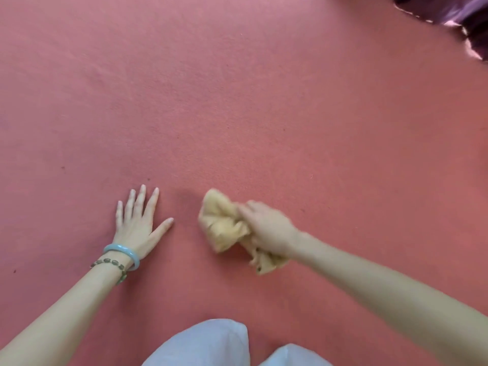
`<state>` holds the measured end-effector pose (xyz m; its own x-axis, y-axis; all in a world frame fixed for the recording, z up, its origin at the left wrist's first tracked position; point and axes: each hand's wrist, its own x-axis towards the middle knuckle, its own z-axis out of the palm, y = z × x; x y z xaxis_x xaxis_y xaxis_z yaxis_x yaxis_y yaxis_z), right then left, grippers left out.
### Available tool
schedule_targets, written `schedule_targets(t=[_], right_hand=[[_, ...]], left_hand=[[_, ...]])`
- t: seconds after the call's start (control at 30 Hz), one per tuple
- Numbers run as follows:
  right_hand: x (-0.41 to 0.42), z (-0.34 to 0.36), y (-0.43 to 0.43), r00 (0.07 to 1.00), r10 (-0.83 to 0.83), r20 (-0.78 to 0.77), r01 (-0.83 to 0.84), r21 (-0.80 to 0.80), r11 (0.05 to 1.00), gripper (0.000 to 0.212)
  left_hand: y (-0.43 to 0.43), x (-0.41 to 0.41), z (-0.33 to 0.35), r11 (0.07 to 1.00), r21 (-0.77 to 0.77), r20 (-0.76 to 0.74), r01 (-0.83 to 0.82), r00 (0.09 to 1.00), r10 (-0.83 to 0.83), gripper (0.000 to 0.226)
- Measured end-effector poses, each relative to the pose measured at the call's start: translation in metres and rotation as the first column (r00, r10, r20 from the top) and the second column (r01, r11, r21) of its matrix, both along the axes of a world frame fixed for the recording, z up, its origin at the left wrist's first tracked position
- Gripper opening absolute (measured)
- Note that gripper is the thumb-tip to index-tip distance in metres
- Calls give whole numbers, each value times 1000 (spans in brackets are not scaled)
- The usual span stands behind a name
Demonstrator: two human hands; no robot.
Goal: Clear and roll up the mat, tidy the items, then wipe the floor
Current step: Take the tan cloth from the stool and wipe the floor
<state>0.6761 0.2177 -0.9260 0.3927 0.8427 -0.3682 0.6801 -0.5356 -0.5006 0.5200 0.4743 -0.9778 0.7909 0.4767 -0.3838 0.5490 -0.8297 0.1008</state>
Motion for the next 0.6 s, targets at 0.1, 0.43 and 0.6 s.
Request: schedule_targets(t=[0.1, 0.43, 0.6], right_hand=[[88, -5, -31, 947, -270, 174, 276, -12, 961, 57], [160, -3, -10, 629, -688, 363, 736, 10, 677, 36], [34, 2, 90, 924, -294, 245, 298, 24, 954, 44]], left_hand=[[0, 1, -1, 1000, -23, -25, 5, 1000, -5, 95], [-3, 2, -4, 999, 35, -49, 27, 998, -25, 97], [0, 0, -4, 1000, -5, -3, 27, 1000, -27, 100]])
